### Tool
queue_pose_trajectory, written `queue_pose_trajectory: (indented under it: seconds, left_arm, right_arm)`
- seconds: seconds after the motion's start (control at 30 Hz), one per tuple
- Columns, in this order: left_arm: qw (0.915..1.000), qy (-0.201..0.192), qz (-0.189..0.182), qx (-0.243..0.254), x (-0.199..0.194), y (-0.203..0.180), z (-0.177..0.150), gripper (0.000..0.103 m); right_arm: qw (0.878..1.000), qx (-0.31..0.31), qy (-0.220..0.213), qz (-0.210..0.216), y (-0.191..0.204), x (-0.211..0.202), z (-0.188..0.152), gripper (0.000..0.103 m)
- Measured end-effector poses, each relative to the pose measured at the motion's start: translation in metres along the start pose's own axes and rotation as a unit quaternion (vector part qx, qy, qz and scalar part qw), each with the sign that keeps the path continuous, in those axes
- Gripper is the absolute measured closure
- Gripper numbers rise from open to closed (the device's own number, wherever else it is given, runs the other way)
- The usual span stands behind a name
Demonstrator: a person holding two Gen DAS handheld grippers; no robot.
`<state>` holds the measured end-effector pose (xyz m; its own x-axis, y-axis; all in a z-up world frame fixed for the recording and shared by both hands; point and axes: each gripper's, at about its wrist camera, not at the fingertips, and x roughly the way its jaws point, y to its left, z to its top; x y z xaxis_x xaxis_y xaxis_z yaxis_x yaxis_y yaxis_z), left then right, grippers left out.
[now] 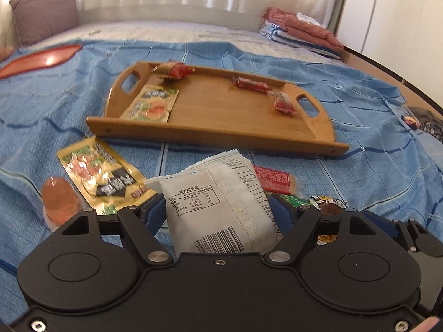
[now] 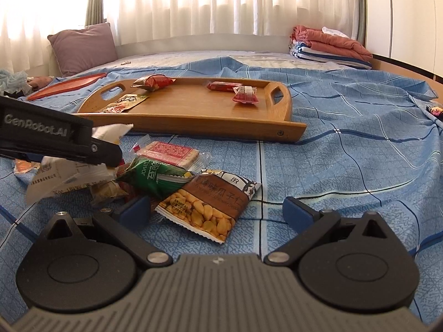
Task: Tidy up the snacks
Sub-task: 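Grasp the white barcode bag with the left tool while the right tool grasps the brown-label peanut packet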
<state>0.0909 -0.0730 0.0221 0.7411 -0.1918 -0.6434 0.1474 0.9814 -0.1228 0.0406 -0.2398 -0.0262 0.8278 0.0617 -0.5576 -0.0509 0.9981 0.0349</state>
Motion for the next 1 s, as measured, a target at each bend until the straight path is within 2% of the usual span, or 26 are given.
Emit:
queue_pose_trajectory:
  seconds: [0.17,0.3,0.47,0.77,1.0]
  left_arm:
    - [0.9994,-0.021,0.004,0.027,-0.013,0.000,0.002,0.027]
    - [0.9988,-0.029,0.010,0.039,-0.017,0.005,0.003,0.027]
    - [0.9981,-0.039,0.022,0.042,-0.021,0.015,0.005,0.027]
    - [0.9970,-0.048,0.036,0.049,-0.023,0.027,0.002,0.027]
    - [0.9968,-0.049,0.039,0.051,-0.018,0.029,0.001,0.027]
  right_arm:
    - [1.000,0.008,0.014,0.010,-0.003,0.001,0.004,0.000]
    - [0.998,0.047,0.035,0.032,-0.016,0.003,0.015,0.000]
    - [0.999,0.016,0.032,0.005,-0.009,0.002,0.013,0.004]
    - [0.999,0.042,0.015,-0.013,-0.023,-0.007,0.013,0.024]
    - [0.999,0.032,0.015,-0.035,-0.025,-0.003,0.011,0.023]
